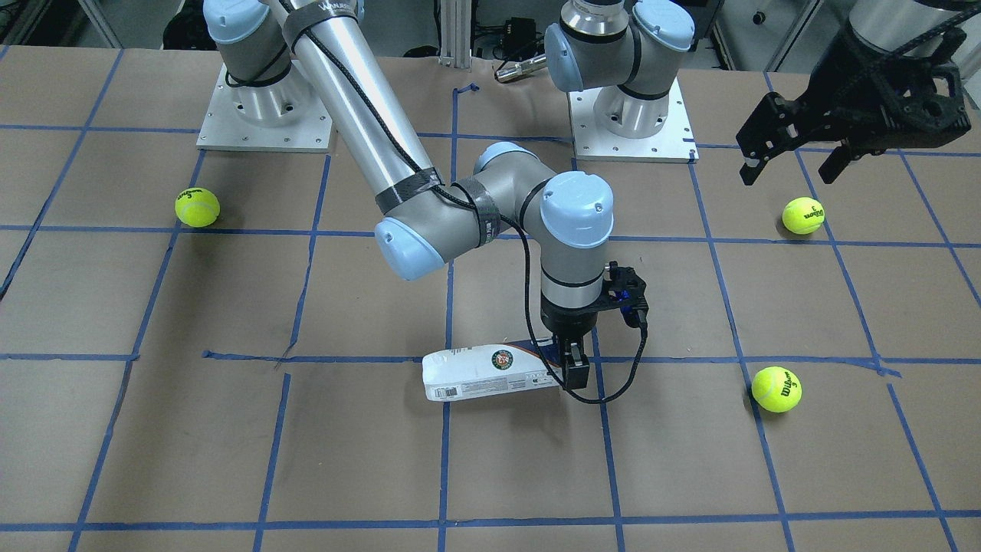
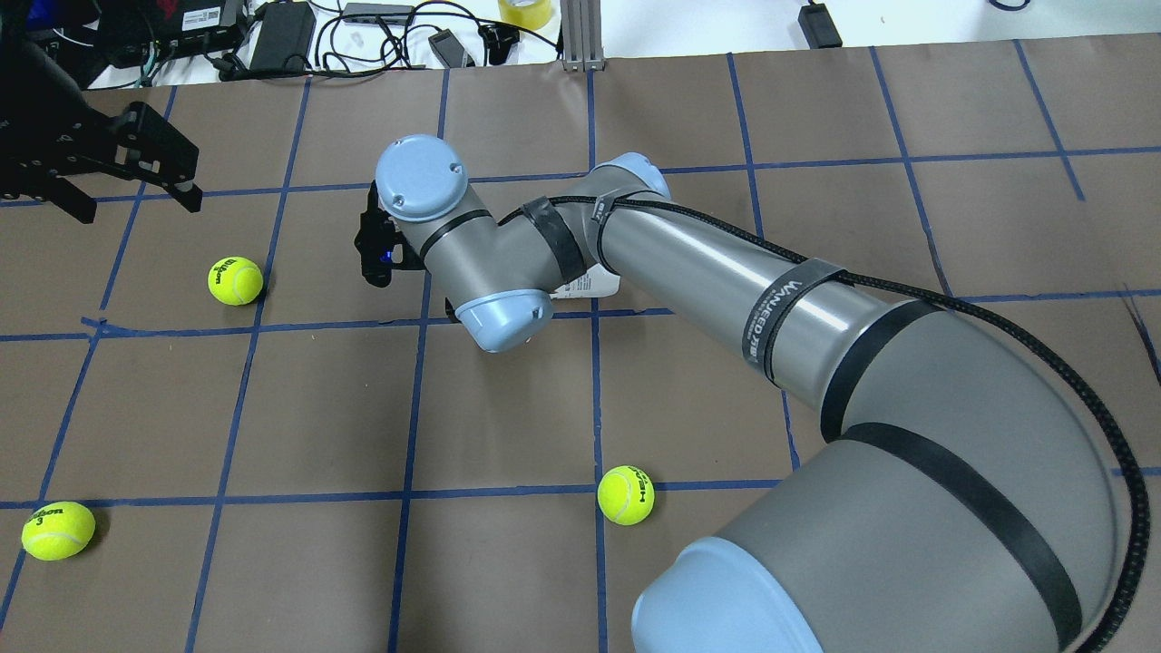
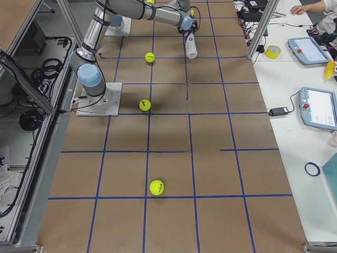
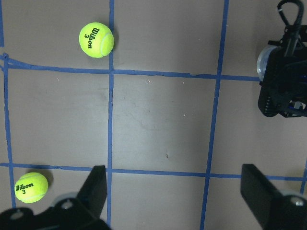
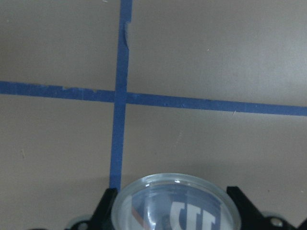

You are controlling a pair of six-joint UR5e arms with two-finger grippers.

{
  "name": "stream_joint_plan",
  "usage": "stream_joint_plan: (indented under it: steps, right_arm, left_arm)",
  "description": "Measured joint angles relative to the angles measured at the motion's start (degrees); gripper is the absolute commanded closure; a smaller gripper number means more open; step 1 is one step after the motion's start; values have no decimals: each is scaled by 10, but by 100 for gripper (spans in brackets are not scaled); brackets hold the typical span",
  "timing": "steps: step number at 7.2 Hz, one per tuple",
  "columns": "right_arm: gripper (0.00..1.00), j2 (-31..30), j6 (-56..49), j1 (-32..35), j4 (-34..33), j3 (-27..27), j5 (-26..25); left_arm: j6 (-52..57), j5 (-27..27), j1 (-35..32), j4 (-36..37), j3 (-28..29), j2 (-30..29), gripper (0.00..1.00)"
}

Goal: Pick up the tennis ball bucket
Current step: 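Carry the can toward the left arm and lay it on its side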

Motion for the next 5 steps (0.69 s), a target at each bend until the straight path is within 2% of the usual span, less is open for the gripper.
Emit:
stream_joint_plan:
  steps: [2,5]
  right_arm:
    - [0,2,-15,0,-5,1,-1]
    - [0,-21,40,-24,12,2,0]
  left_arm:
    - [0,-2,0,0,-1,-1,0]
    - [0,-5,-1,1,-1,-7,0]
